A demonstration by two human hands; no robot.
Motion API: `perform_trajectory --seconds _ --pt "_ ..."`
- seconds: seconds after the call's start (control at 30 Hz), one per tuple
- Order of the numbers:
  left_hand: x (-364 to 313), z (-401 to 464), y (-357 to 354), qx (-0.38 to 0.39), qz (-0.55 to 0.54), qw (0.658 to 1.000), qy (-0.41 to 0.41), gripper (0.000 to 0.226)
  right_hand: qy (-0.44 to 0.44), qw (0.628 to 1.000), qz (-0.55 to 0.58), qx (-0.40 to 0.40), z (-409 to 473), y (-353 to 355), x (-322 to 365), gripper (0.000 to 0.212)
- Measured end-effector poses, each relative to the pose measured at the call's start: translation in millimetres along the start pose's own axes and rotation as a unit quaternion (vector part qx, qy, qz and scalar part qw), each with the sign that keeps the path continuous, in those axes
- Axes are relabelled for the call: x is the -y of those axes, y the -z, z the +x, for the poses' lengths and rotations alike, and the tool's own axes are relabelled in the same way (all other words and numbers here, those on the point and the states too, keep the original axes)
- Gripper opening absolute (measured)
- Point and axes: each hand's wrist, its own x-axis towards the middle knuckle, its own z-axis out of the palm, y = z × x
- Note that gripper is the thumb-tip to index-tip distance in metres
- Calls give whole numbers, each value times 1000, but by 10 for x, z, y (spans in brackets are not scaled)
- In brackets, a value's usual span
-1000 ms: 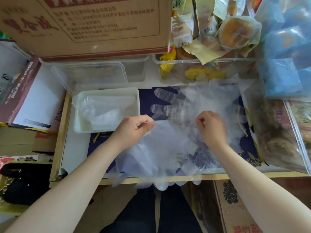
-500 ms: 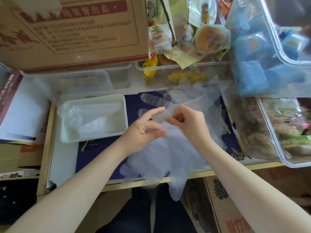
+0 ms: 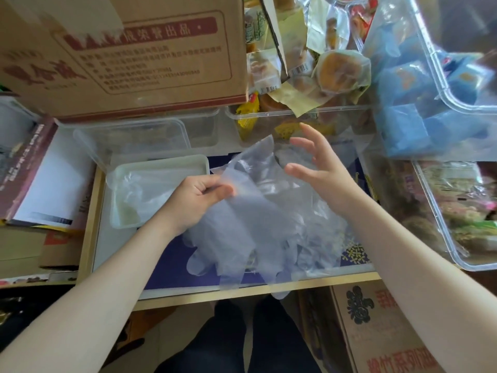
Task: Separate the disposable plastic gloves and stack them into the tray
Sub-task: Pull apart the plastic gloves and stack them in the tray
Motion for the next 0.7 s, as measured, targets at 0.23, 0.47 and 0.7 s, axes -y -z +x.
perform_trajectory --seconds 0.23,0.47,0.7 --pt "-51 -93 117 49 -62 997 -11 14 -50 989 74 114 216 -58 66 29" --pt "19 -146 275 10 -37 999 37 11 -58 987 145 40 205 -178 133 19" --pt "127 -53 424 -253 68 963 57 17 -131 958 110 -230 177 106 -54 31"
